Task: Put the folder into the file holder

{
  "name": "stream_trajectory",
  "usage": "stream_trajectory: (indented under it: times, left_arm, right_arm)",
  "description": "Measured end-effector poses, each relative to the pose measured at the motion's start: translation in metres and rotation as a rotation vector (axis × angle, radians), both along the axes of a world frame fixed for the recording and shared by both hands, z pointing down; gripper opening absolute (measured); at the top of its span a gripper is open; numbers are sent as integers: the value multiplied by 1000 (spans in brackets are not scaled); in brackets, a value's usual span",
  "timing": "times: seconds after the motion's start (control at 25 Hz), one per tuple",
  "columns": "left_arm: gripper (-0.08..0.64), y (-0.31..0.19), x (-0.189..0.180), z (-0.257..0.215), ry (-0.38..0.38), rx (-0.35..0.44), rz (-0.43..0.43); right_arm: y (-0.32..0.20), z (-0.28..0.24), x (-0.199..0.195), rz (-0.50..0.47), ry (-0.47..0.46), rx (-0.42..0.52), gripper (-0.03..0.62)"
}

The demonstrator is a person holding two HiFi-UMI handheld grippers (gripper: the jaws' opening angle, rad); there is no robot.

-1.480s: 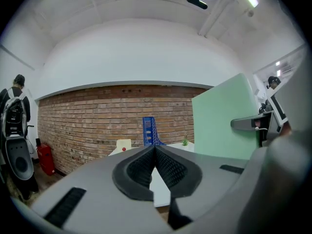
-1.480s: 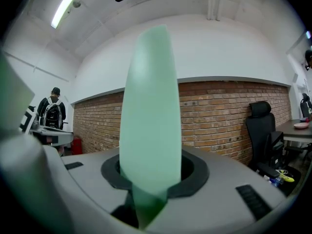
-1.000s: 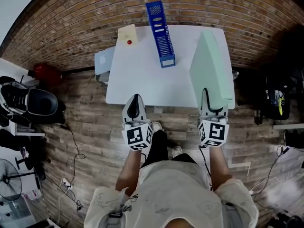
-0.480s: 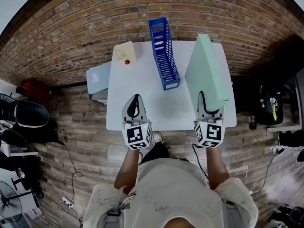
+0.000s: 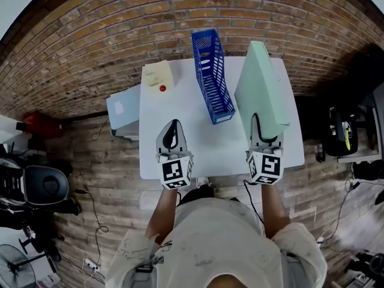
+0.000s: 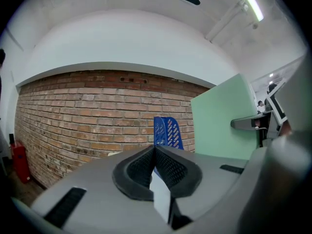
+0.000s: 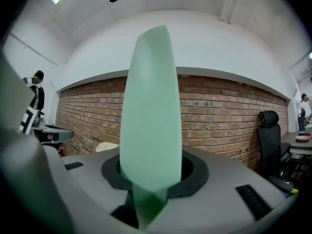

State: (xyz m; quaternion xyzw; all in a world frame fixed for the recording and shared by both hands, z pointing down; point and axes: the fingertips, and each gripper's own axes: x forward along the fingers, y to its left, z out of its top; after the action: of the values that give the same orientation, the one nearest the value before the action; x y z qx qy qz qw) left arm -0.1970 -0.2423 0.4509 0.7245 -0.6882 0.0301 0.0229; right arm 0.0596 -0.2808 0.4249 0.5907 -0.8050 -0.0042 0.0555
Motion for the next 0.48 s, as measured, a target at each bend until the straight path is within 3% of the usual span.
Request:
stream_trajectory:
  times: [0.48]
  left_arm:
    - [14, -34, -20, -9, 10, 34, 61]
  right_arm:
    - [-18, -35, -13, 70, -14, 89, 144]
